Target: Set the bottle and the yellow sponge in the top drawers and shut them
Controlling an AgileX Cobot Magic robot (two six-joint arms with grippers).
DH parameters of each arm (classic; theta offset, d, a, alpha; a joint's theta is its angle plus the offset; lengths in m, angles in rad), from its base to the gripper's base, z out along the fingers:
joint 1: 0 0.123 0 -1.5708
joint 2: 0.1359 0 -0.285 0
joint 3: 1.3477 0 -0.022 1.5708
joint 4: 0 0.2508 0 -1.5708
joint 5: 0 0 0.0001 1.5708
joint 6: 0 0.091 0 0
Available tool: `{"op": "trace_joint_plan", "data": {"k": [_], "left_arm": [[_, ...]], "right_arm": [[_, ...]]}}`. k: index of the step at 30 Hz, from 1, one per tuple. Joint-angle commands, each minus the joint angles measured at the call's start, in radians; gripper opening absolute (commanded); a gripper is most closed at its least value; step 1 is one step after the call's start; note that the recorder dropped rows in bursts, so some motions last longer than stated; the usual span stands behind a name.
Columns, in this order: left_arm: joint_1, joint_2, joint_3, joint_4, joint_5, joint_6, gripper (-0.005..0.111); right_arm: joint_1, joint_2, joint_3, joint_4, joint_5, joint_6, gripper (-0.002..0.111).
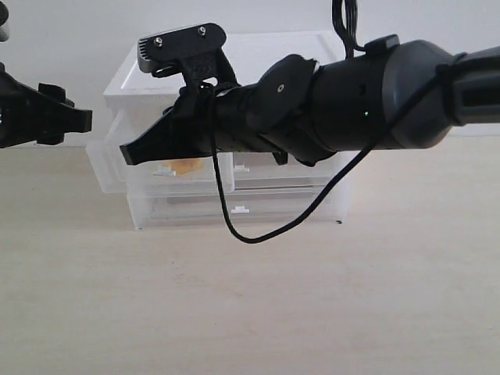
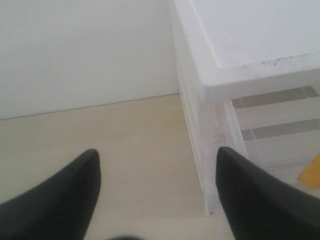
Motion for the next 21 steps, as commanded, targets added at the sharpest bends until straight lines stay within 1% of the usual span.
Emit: {"op": "trace_joint_plan", "data": {"k": [1,3,4,10,15,21], "left_arm": [[0.003,-0.004,0.003,-0.008,0.017,0.005,0.061],[0.003,-0.004,0.010,-0.008,0.020,0.005,0.061],[0.003,-0.004,0.014,-0.008,0.020,0.007,0.061],[0.003,-0.004,0.014,-0.008,0.022,0.018,0.061],[0.003,-0.004,0.014,-0.008,0.022,0.018,0.061],[0.003,-0.004,0.014,-0.008,0.027,0.018,0.061]], "right_arm": [[-0.061,0.022,-0.065,0.000,0.029,-0.009,0.000],[-0.069,0.024,-0.072,-0.003,0.055,-0.026,0.000],[-0.069,0.020,-0.072,-0.003,0.097,-0.028,0.000],[-0.081,0.012,-0.072,-0.016,0.111,-0.025,0.000],[-0.154,-0.053,-0.072,-0.018,0.274,-0.018,0.000],[-0.179,-0.070,-0.072,-0.093,0.372,0.052,0.000]]}}
